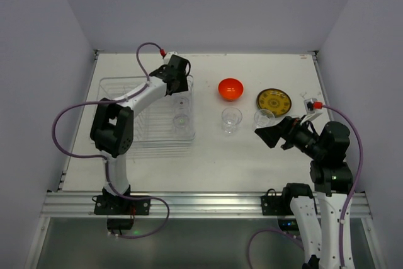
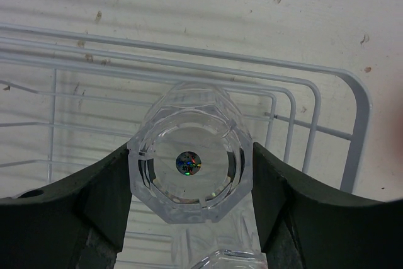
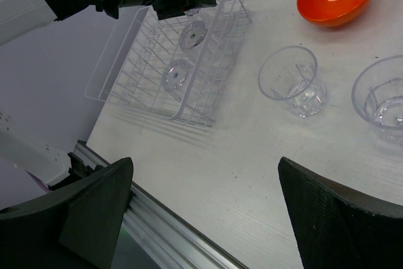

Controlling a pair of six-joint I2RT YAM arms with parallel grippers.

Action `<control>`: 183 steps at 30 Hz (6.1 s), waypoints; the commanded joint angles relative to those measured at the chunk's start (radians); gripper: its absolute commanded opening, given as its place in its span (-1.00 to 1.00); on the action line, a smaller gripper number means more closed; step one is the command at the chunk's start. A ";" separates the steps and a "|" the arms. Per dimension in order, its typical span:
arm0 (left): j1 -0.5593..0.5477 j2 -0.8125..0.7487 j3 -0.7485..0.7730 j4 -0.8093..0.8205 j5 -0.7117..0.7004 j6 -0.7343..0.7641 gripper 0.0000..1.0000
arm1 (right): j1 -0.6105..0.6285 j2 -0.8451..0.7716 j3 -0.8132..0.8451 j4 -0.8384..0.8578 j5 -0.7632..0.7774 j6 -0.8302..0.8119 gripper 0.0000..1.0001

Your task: Unload the mixed dishes from the dish rack

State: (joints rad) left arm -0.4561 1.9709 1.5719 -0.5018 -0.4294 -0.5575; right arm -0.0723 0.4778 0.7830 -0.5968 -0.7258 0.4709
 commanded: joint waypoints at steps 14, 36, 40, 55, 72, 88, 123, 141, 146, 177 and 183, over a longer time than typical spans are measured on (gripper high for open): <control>-0.009 -0.398 -0.093 0.117 0.089 0.036 -1.00 | 0.003 -0.008 0.027 0.022 -0.038 0.003 0.98; -0.322 -0.801 -0.831 1.345 0.954 -0.752 -1.00 | 0.299 -0.009 -0.248 0.994 -0.241 0.467 0.89; -0.365 -0.765 -0.845 1.382 0.940 -0.780 -1.00 | 0.304 0.013 -0.223 0.997 -0.241 0.439 0.83; -0.398 -0.756 -0.857 1.283 0.857 -0.707 -0.91 | 0.393 0.064 -0.222 1.044 -0.150 0.413 -1.00; -0.397 -1.136 -0.722 0.376 0.166 -0.192 1.00 | 0.393 0.194 0.231 -0.257 0.485 -0.067 -1.00; -0.397 -1.215 -0.564 -0.144 0.004 0.096 1.00 | 0.457 0.626 0.319 -0.528 0.865 -0.029 -1.00; -0.414 -1.458 -0.806 -0.158 -0.270 0.054 1.00 | 0.078 0.723 0.065 -0.359 0.973 0.190 -1.00; -0.417 -1.463 -0.816 -0.142 -0.236 0.065 1.00 | 0.025 0.783 0.073 -0.255 0.945 0.129 -0.60; -0.417 -1.454 -0.816 -0.141 -0.236 0.065 1.00 | 0.023 0.779 0.079 -0.261 0.919 0.117 -0.09; -0.273 -0.799 -0.399 -0.017 -0.053 0.019 1.00 | 0.118 0.260 0.257 -0.159 0.732 -0.011 0.98; -0.135 -0.561 -0.238 -0.039 0.155 0.126 1.00 | 0.118 0.177 0.184 -0.085 0.410 0.028 0.98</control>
State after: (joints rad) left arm -0.6254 1.3434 1.2469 -0.5491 -0.3878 -0.5045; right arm 0.0441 0.6987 0.9989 -0.7639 -0.1154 0.4831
